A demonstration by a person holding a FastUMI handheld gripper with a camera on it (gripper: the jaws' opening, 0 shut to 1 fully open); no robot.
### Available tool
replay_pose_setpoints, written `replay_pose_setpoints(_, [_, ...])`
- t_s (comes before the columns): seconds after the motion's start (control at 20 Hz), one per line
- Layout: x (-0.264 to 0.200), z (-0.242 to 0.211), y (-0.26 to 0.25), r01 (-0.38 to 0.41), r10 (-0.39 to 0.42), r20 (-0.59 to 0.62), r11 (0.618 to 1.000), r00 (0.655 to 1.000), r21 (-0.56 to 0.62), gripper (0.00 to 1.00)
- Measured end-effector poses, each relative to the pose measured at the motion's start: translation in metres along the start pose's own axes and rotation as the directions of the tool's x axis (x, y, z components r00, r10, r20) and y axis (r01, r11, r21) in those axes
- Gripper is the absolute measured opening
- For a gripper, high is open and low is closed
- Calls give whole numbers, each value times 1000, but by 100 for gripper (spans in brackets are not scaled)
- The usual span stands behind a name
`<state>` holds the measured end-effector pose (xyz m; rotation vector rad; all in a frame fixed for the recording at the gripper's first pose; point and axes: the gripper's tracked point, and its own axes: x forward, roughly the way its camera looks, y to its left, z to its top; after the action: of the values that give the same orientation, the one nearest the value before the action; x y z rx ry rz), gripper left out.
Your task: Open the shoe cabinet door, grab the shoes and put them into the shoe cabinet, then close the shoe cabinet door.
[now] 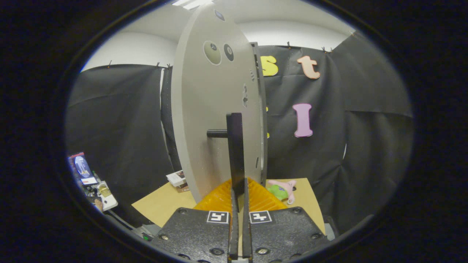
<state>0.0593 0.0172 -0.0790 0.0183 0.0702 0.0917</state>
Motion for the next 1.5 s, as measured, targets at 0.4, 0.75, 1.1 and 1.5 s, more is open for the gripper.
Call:
replay_pose_setpoints(0.4, [-9,-1,-21,34,-35,4,997,999,74,4])
replay_pose_setpoints(0.75, [-15,-5,-31,65,-66,18,996,998,68,6])
replay_pose_setpoints(1.1, [-65,-39,-66,246,-246,-8,969,969,4,97])
replay_pose_setpoints(1.5, [-124,-61,6,364,-364,56,931,930,14,100])
